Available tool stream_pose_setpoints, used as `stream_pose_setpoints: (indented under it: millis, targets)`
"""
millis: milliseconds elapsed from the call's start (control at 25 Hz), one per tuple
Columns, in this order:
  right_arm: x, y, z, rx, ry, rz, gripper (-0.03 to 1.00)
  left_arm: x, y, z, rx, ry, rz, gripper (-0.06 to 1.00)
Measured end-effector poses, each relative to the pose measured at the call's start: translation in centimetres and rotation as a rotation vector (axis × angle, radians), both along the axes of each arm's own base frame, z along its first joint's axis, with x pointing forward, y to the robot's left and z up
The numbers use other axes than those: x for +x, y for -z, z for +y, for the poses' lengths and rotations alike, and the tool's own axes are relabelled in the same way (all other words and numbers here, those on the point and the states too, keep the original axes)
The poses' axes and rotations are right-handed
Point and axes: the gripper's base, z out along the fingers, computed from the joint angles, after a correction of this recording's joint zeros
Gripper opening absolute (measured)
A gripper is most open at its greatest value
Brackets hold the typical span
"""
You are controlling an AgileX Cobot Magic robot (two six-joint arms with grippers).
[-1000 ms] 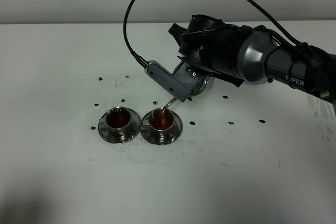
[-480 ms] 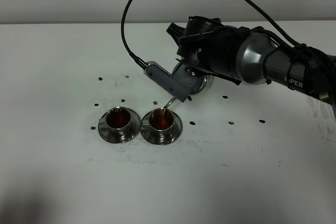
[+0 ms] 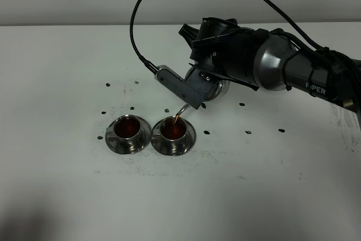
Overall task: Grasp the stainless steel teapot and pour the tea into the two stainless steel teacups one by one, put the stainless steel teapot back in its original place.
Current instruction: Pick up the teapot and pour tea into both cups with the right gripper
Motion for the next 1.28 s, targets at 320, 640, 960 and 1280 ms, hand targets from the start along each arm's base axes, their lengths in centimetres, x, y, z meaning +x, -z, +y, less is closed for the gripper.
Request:
stream_pose_setpoints:
  millis: [320, 640, 960, 1280]
  targets:
    - [0.05, -0.05, -0.02, 0.001, 0.004, -0.008, 0.17, 0.00, 0.00, 0.00, 0.000, 0.000, 0.000, 0.65]
    - [0.05, -0.07, 0.00, 0.000, 0.004, -0.012, 0.17, 0.00, 0.00, 0.00, 0.000, 0.000, 0.000, 0.65]
    - [0.05, -0.11, 0.06, -0.005, -0.002, -0.018, 0.17, 0.00, 0.00, 0.00, 0.000, 0.000, 0.000, 0.65]
    - [-0.20, 0.16, 0.01, 0.025, 0.030, 0.023, 0.17, 0.00, 0.00, 0.00, 0.000, 0.000, 0.000, 0.65]
